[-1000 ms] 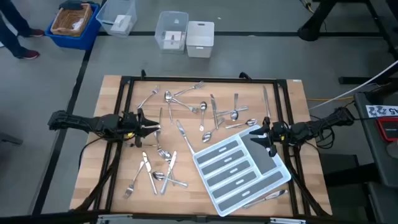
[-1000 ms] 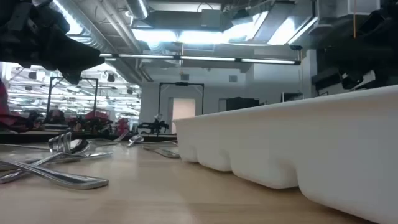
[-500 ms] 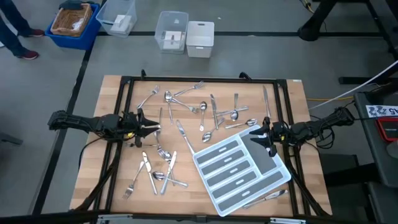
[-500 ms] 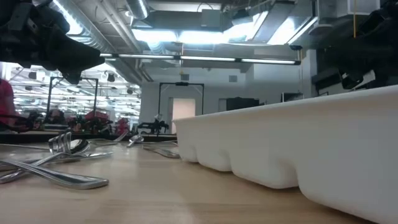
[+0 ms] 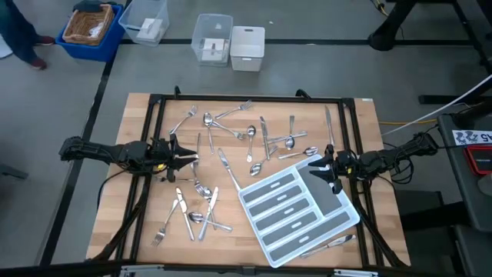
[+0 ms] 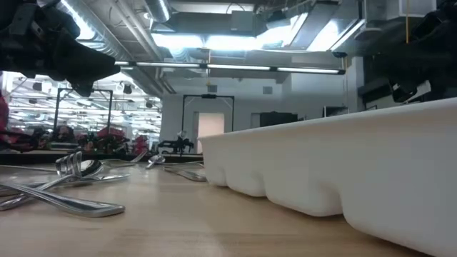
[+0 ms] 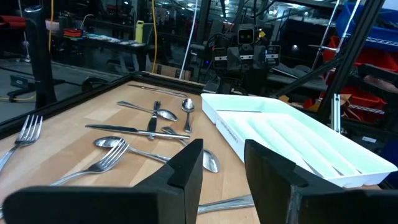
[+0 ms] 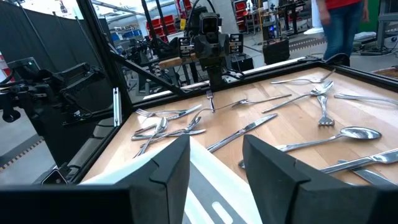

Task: Sort silverware

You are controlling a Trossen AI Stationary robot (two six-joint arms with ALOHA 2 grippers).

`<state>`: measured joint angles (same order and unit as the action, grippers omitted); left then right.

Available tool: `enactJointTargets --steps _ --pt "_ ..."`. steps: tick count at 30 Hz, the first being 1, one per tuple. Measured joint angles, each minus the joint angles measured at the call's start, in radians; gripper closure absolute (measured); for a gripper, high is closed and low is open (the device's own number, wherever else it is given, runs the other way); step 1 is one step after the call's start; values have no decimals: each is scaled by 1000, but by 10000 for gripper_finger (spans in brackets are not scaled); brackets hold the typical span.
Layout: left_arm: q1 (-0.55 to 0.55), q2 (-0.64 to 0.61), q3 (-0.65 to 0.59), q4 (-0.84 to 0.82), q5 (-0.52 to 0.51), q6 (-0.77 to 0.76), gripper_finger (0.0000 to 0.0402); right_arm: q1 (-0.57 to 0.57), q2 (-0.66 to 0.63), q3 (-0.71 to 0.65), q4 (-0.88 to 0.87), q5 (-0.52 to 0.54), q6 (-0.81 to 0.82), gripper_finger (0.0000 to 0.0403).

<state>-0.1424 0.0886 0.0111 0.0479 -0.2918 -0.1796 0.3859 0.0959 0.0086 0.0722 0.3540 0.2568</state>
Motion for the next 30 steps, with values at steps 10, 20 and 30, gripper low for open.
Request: enactJointTargets --steps 10,20,30 --pt "0 0 0 0 0 0 294 0 0 0 0 0 0 251" --pt "0 0 0 0 0 0 294 0 0 0 0 2 0 251" --pt "0 0 0 1 0 -26 294 0 0 0 30 2 0 251"
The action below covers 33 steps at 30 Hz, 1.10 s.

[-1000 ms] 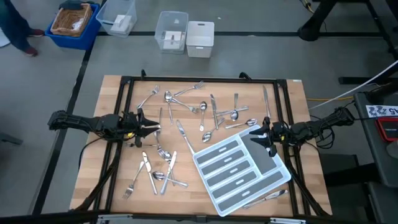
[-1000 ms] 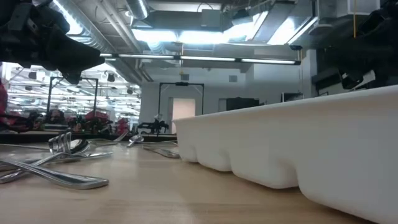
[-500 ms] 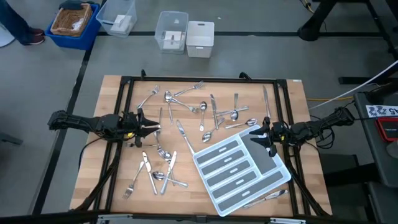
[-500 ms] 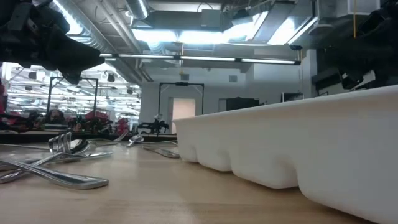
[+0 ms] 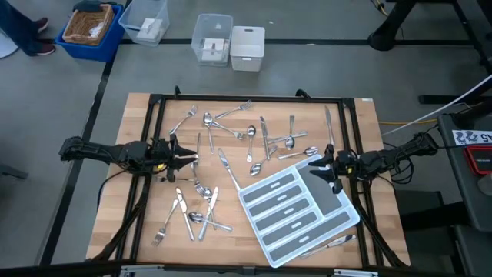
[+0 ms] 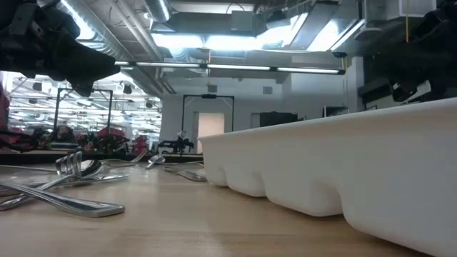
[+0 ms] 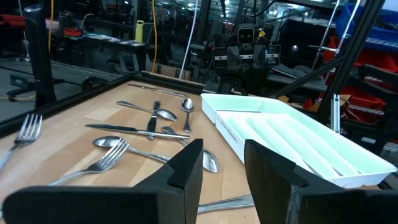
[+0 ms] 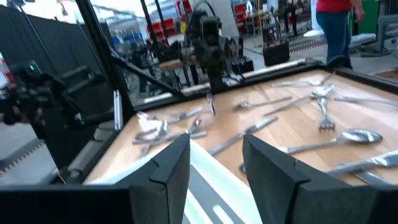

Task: Sort silverware
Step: Put the silver fork into the silverware tray

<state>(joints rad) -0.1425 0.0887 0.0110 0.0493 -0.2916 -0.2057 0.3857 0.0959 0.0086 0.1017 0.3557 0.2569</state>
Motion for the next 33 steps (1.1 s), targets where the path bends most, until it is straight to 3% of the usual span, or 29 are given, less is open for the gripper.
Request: enactJointTargets --steps 5,10,16,20,25,33 --pt "1 -1 0 55 -5 -228 294 0 0 0 62 0 4 251" --pt "1 -1 0 73 -22 -269 294 0 0 0 134 5 43 251" --pt "1 0 0 135 -110 -420 294 0 0 15 146 176 78 251" --pt "1 0 1 235 -152 -393 294 0 0 20 203 243 111 251" --pt "1 18 73 249 -187 -330 294 0 0 21 252 277 113 251" --pt "41 237 329 111 -290 -111 294 0 0 23 302 438 113 251"
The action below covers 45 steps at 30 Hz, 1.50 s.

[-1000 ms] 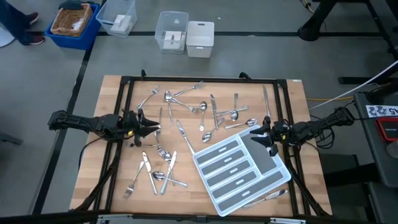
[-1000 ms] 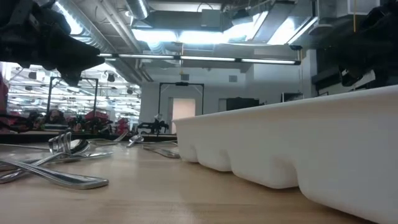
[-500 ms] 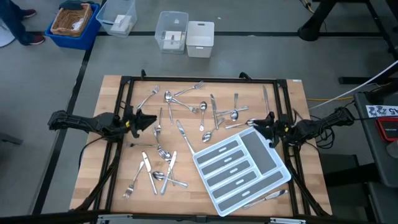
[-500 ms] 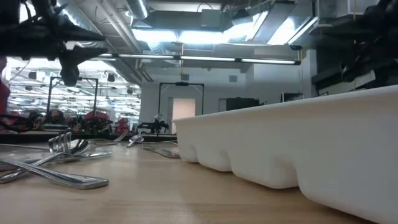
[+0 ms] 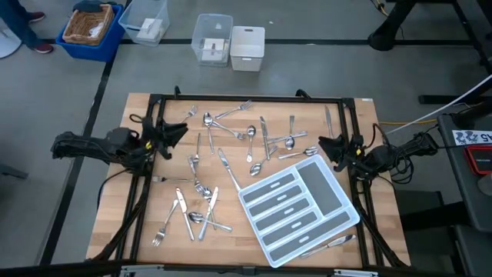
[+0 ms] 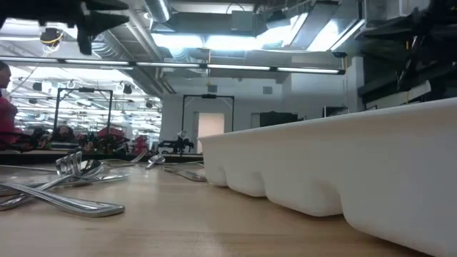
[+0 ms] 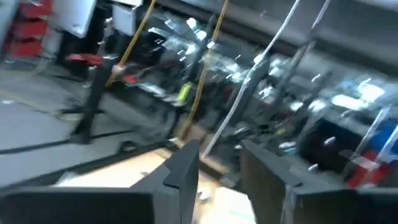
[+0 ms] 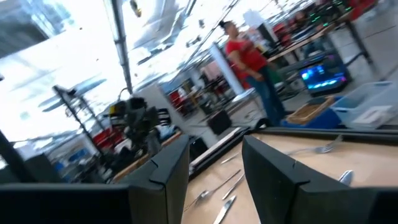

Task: Sort silverware
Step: Put the silver fork into the silverware tray

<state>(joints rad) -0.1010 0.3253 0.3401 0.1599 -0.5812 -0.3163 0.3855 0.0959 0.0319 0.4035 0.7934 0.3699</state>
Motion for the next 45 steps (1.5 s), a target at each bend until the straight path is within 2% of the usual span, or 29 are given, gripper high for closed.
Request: enactJointTargets --steps 4,11,14,20,25,33,45 --pt "88 158 149 -138 -7 -2 294 0 0 35 -58 24 -9 251" --pt "300 437 357 -298 17 -121 294 0 0 192 -340 28 -10 251" --pt "409 538 433 -391 87 -180 294 0 0 262 -439 63 -9 251" --pt "619 716 547 -671 293 -260 294 0 0 369 -540 238 -8 251" --pt "736 831 576 -846 346 -198 294 0 0 402 -543 321 -8 251" --pt "859 991 576 -958 348 -18 294 0 0 404 -543 434 51 251" --pt "1024 1208 576 -958 347 148 294 0 0 404 -547 431 53 251"
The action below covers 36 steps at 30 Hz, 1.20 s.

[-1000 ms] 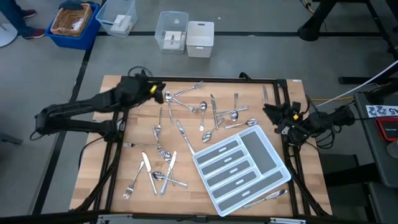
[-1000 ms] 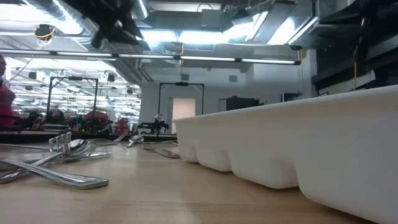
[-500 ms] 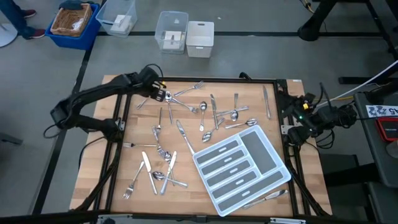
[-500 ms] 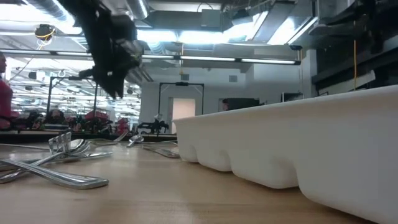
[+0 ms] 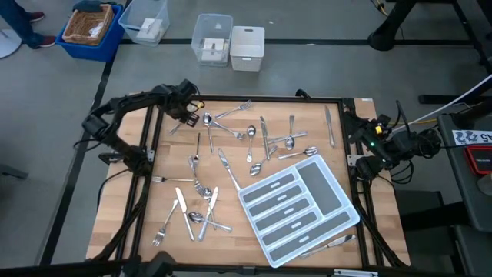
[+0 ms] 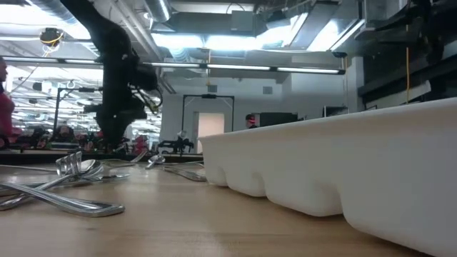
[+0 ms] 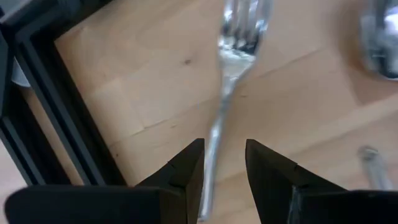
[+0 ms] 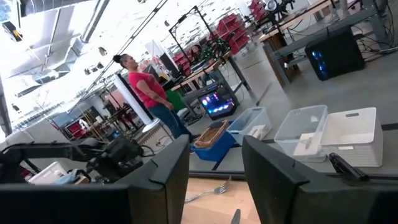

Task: Sort silverware
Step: Put the silver fork into the silverware tray

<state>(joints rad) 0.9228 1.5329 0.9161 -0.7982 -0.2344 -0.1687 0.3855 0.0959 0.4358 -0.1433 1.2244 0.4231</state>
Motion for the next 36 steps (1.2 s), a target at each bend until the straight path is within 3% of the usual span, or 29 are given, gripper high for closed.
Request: enactJointTargets --steps 7,17,36 --pt "68 54 0 48 0 94 294 0 0 0 -55 -12 -1 251" --pt "80 55 0 59 86 251 294 0 0 -1 -105 -12 -1 251" --pt "75 72 0 137 97 259 294 0 0 -1 -147 -13 -1 251"
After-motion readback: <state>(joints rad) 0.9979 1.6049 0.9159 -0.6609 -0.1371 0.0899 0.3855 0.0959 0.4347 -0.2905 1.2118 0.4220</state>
